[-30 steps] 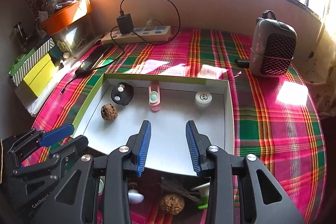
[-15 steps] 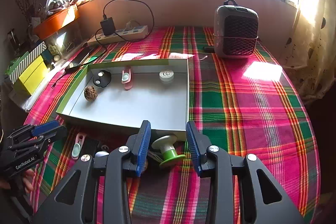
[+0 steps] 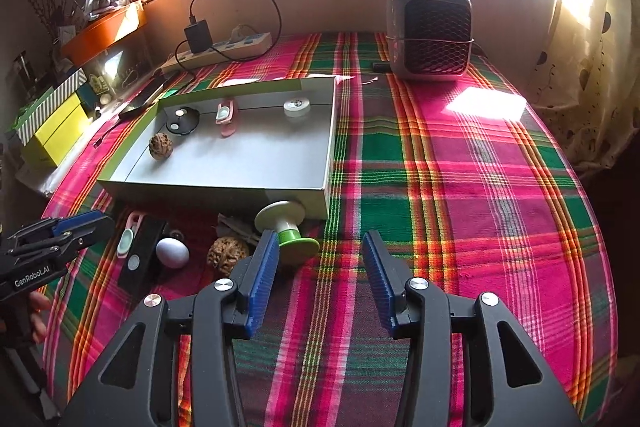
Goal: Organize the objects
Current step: 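Withdraw both grippers toward remaining objects, right gripper nearing green-white spool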
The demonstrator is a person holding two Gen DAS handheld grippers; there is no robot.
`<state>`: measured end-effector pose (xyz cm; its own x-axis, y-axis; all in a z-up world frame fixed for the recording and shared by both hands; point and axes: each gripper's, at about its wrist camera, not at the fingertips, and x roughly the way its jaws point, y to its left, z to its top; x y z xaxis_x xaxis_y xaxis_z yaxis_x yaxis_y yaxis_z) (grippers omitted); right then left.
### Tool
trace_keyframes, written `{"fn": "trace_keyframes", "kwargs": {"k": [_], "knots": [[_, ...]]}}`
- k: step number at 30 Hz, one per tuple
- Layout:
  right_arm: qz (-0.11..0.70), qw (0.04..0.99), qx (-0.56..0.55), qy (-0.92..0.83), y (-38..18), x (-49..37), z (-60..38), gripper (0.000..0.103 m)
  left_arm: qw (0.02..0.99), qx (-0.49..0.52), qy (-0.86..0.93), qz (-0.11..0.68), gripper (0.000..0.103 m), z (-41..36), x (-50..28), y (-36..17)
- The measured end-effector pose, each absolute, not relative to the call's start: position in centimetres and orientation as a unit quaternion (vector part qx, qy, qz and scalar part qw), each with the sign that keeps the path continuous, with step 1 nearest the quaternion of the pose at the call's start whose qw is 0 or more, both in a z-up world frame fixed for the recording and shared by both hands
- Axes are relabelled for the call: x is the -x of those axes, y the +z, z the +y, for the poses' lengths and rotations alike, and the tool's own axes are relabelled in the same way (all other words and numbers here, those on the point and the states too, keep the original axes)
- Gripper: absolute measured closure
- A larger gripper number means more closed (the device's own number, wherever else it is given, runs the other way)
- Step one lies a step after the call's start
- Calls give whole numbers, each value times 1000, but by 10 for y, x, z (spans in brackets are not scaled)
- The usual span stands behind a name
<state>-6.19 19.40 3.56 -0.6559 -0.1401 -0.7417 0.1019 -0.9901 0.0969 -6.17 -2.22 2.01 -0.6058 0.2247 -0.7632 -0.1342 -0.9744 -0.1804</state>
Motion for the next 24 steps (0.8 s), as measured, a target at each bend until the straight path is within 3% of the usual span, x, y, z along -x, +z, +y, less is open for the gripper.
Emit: {"fn": "trace_keyframes", "kwargs": {"k": [24], "knots": [[12, 54, -431, -901, 23, 85, 189, 58, 131, 446, 883, -60, 70, -2, 66, 17]]}}
